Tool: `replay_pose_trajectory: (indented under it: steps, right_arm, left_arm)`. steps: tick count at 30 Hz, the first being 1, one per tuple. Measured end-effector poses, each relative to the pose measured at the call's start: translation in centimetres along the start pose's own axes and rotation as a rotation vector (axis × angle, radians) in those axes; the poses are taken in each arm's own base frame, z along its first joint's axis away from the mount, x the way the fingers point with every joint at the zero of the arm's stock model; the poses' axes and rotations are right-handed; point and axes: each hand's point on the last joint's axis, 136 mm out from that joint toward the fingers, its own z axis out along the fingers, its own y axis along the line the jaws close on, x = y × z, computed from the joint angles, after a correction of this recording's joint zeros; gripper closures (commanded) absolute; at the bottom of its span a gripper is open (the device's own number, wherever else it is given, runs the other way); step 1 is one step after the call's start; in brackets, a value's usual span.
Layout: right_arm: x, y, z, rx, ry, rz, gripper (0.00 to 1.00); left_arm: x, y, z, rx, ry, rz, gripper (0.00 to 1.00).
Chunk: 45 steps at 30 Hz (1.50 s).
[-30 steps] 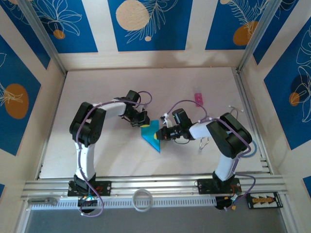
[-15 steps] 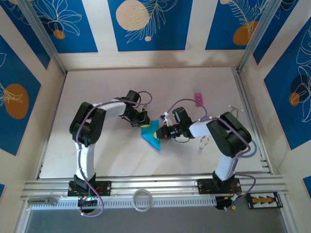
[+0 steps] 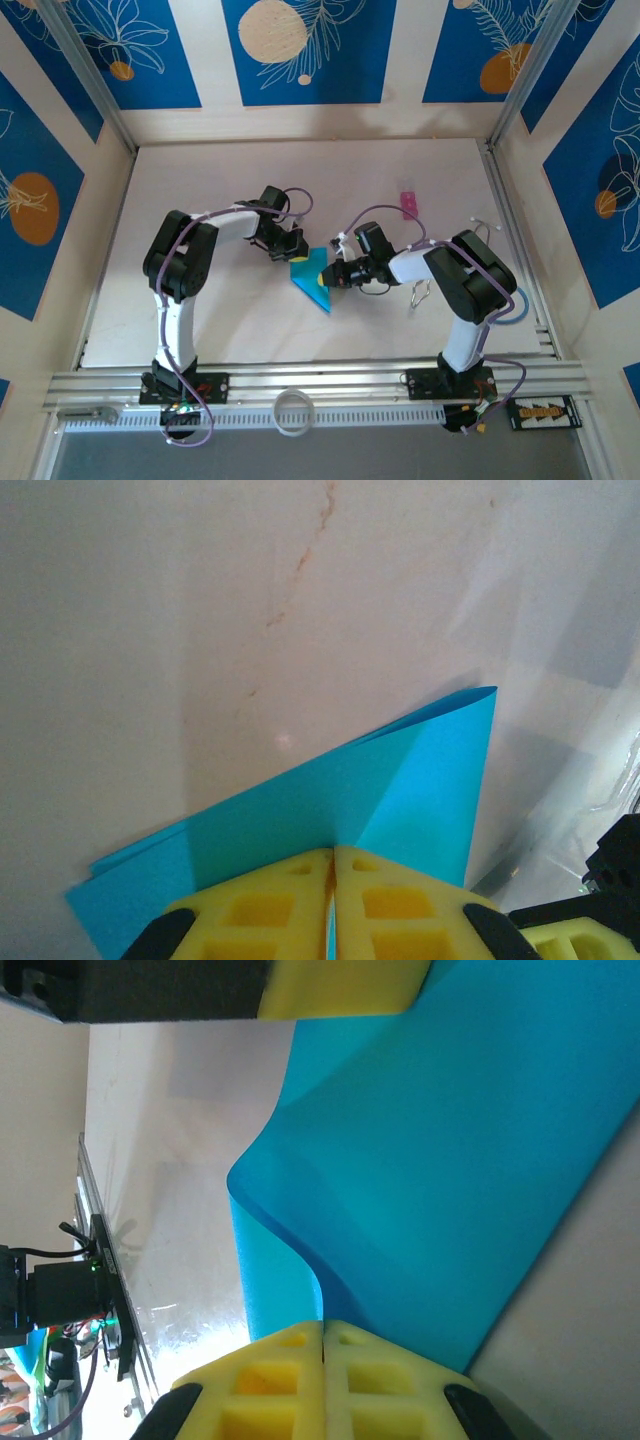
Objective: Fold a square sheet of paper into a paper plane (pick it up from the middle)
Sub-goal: Third fold the triangle at the center of the table.
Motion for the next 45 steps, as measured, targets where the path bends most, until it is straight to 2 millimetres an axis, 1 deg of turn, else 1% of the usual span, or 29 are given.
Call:
replay_pose_trajectory:
  steps: [16, 45]
  right_arm:
    - [0.76, -0.44, 0.65, 0.041, 0.024, 0.009, 0.97]
    - [0.51, -0.61, 0.50, 0.073, 0.008, -0.001, 0.98]
  left_arm:
    - [0.00, 0.00, 0.00, 0.000, 0.000, 0.000, 0.90]
    - [-0.04, 0.03, -0.05, -0.003, -0.003, -0.003, 0.90]
